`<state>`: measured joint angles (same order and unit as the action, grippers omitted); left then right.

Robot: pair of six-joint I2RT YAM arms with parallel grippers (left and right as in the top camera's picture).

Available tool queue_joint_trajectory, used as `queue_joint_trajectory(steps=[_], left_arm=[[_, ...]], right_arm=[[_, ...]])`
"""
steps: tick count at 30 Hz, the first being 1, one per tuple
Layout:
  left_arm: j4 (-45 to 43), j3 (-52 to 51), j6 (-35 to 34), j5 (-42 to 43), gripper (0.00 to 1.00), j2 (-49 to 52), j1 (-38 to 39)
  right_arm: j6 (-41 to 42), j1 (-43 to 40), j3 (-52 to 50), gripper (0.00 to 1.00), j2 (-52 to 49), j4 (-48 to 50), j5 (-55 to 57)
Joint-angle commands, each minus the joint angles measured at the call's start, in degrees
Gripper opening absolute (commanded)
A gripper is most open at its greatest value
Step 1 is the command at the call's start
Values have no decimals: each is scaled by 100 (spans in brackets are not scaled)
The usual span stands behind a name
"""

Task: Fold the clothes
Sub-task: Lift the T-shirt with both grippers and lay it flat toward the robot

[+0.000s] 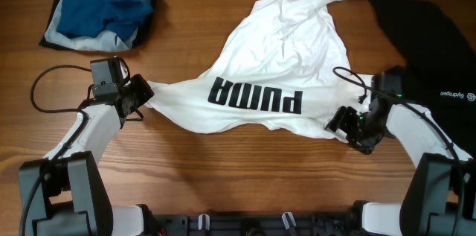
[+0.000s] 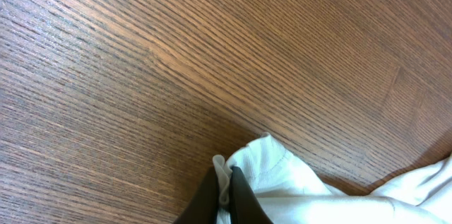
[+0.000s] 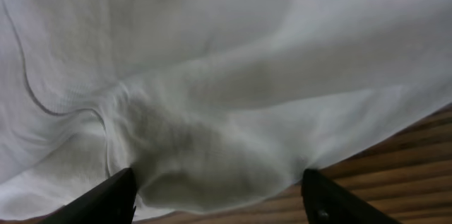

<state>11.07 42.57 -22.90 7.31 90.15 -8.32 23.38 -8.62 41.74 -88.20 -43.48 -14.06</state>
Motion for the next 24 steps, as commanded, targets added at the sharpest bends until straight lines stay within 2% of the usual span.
queue_joint_trajectory(steps=[1,3,5,6,7,8,11,14,18,24], left_arm=[[-17,-44,-31,-79,4,-105,-17],[-9,-44,-31,-79,4,-105,-17],[22,-44,-31,-79,4,-105,-17],[28,-44,-31,-79,4,-105,-17],[35,-44,-31,-76,4,-105,-17],[44,-44,-31,-76,4,-105,-17],[136,7,-28,-76,4,-260,-17],[601,341,13,-76,4,-693,-17],[1432,1252,15,-76,4,-1700,-17],[1572,2271,17,-81,4,-3145,-17]], right_arm=[[382,170,-190,67,-83,157,90],[385,170,-190,62,-83,264,76],[385,170,-190,48,-83,358,55],[378,170,-190,34,-83,387,57],[361,170,-190,8,-83,433,79],[358,170,-190,4,-83,470,109],[330,105,-31,4,4,553,39],[46,-164,640,4,334,295,-142],[-302,-723,2223,4,922,-343,-291],[-568,-1130,4271,4,1497,-1152,-286]])
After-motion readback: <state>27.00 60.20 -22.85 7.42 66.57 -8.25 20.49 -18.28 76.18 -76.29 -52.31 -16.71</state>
